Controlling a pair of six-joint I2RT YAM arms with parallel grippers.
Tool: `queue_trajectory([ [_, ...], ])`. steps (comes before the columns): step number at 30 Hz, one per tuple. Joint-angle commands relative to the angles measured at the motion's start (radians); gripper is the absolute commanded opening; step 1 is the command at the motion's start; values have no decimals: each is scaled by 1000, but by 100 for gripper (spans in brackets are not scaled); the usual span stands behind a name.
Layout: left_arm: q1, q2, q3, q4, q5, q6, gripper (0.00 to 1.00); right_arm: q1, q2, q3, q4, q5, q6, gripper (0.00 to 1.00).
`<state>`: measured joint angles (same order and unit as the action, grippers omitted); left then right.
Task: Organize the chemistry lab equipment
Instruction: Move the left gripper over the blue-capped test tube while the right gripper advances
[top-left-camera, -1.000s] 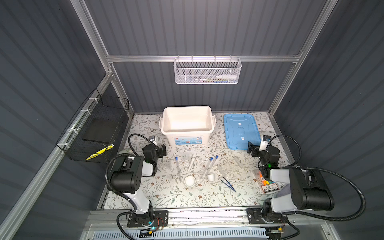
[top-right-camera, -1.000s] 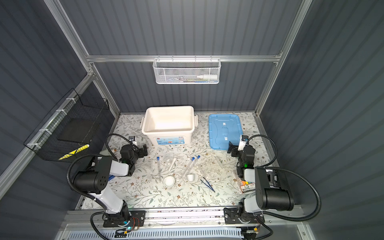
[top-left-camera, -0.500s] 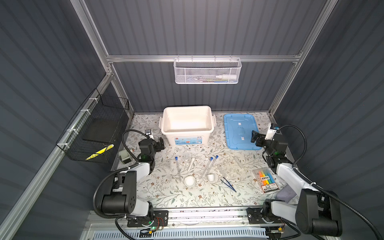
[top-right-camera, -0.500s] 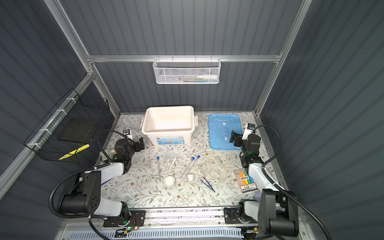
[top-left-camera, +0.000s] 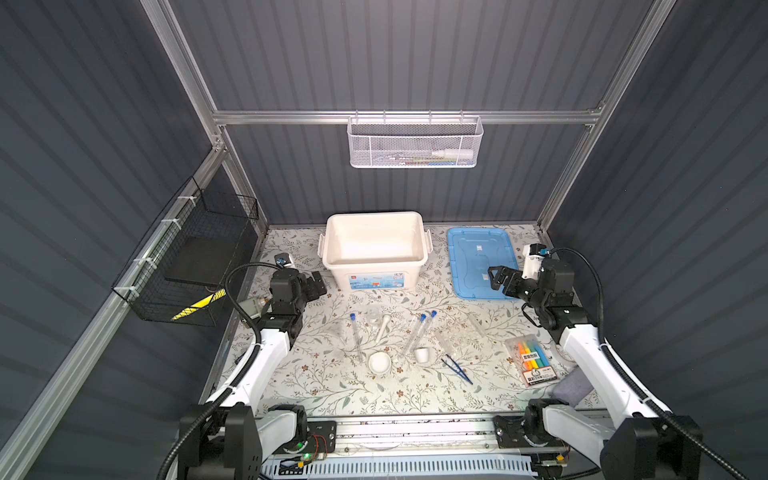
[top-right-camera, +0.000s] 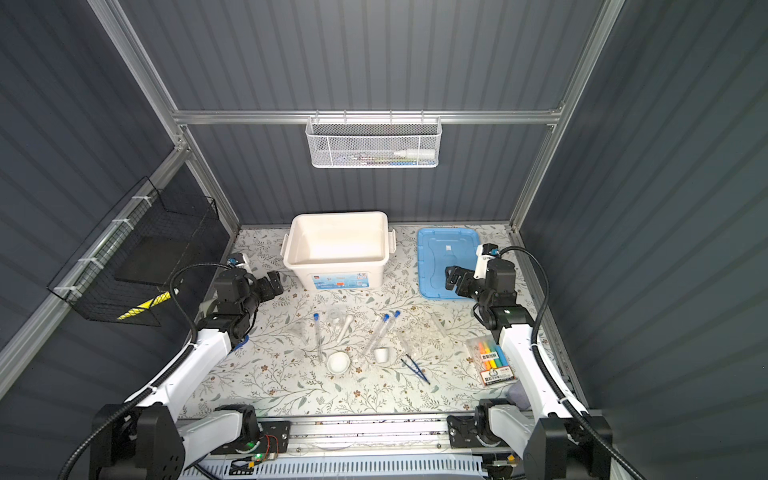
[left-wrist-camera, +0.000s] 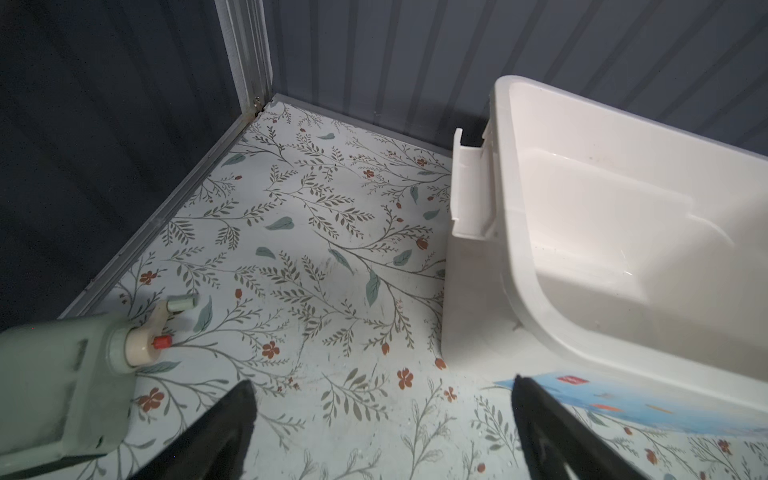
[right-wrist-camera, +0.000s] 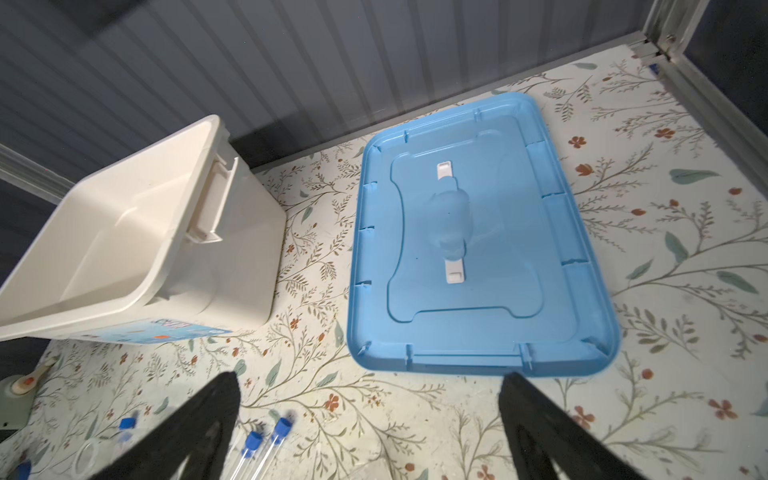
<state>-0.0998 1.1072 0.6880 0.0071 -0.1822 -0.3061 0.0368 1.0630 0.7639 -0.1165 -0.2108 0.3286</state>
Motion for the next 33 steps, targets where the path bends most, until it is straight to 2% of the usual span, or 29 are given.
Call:
queue_trajectory([
  [1, -20, -49, -7, -195, 10, -58, 94, 28, -5, 29, -125, -44, 24, 99],
  [5, -81, -78, 23, -372, -61, -110, 90, 83, 9, 61, -195, -61, 1, 99],
  [14, -259, -210, -5, -509, -197, -295, 84, 124, -21, 55, -189, -55, -62, 98],
  [21, -410, -216, 27, -605, -337, -423, 81, 126, 11, 101, -238, -115, -139, 91],
  [33, -659, -140, 25, -637, -463, -616, 75, 126, 2, 90, -236, -255, -161, 86],
])
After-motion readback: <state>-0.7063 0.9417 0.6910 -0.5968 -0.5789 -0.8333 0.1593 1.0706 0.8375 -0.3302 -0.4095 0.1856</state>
